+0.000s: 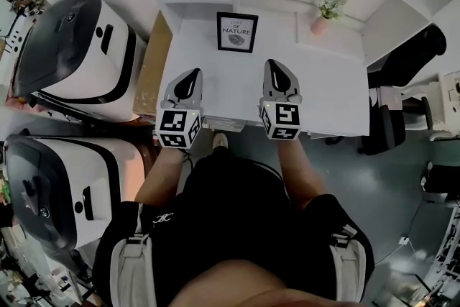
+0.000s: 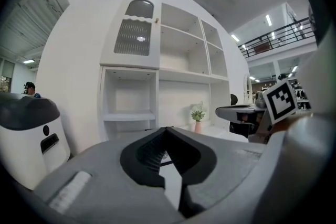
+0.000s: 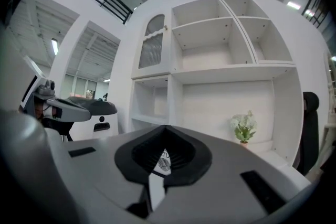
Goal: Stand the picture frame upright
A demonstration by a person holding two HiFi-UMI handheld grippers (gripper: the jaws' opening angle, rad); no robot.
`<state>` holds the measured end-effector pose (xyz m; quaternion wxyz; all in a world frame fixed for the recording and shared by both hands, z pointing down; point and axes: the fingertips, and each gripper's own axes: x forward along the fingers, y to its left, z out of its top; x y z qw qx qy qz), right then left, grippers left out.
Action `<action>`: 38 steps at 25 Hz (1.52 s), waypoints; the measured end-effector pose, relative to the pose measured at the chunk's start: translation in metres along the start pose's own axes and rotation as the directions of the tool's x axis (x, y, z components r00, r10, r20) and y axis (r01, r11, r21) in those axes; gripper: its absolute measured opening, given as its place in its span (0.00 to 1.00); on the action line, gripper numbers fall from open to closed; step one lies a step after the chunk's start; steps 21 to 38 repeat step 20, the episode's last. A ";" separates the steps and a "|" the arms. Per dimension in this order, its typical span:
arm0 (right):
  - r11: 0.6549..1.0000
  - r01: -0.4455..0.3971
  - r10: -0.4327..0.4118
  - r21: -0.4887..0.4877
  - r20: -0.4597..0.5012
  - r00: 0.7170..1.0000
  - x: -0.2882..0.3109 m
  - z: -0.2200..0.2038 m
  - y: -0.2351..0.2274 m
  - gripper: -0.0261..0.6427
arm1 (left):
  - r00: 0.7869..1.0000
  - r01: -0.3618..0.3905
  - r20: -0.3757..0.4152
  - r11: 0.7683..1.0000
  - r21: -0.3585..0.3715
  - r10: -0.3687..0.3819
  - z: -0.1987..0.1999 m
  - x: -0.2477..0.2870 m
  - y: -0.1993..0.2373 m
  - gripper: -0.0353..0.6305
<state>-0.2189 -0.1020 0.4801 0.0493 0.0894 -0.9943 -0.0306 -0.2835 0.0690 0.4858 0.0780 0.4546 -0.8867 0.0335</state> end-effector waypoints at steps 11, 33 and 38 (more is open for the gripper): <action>0.999 -0.028 0.027 0.044 0.030 0.999 -0.020 0.013 0.006 0.04 | 0.999 -0.035 0.034 0.999 -0.005 0.036 0.013 -0.026 -0.011 0.08; 0.998 -0.043 0.043 0.041 0.024 0.999 -0.016 0.012 0.017 0.04 | 0.998 -0.042 0.047 0.999 -0.019 0.043 0.017 -0.026 -0.008 0.08; 0.998 -0.043 0.043 0.041 0.024 0.999 -0.016 0.012 0.017 0.04 | 0.998 -0.042 0.047 0.999 -0.019 0.043 0.017 -0.026 -0.008 0.08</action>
